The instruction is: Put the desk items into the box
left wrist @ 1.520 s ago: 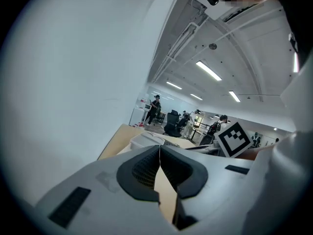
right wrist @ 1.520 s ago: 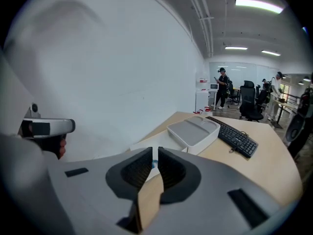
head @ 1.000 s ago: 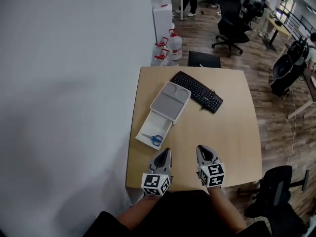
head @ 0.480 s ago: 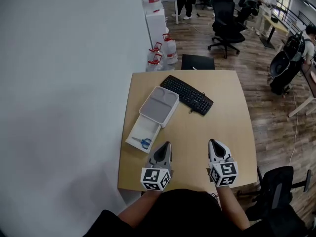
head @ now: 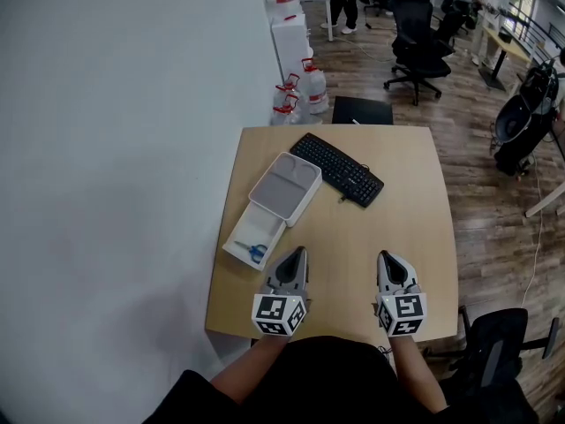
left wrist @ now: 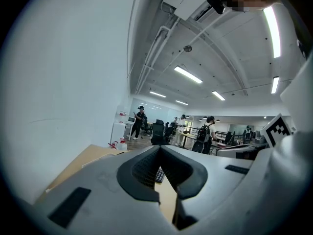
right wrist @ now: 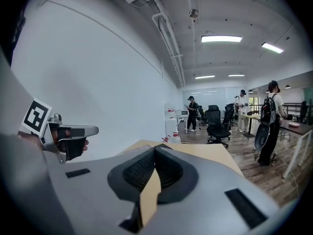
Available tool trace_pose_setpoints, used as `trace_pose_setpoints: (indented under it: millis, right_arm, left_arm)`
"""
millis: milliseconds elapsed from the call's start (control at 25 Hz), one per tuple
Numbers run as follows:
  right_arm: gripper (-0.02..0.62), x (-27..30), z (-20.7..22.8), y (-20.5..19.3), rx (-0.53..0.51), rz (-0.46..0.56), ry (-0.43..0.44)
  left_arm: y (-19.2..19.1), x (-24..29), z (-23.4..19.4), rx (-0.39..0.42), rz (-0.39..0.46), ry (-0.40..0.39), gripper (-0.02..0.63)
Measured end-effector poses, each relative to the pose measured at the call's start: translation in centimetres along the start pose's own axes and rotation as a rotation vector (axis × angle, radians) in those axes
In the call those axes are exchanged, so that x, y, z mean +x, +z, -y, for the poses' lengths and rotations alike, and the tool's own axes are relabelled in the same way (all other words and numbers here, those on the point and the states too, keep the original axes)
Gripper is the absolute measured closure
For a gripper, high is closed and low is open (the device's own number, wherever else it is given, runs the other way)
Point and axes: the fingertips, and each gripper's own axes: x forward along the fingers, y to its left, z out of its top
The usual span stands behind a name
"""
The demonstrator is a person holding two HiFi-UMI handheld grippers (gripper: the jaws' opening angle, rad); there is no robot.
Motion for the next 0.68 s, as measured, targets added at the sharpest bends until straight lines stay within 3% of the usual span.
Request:
trace_pose_setpoints:
  millis: [680]
  right_arm:
    - [0.535,0.3,1.2,0.0,-0.024,0.01,0.055]
  left_arm:
    - [-1.1,0.4,0.8,0.004,-0.01,0.06,0.591]
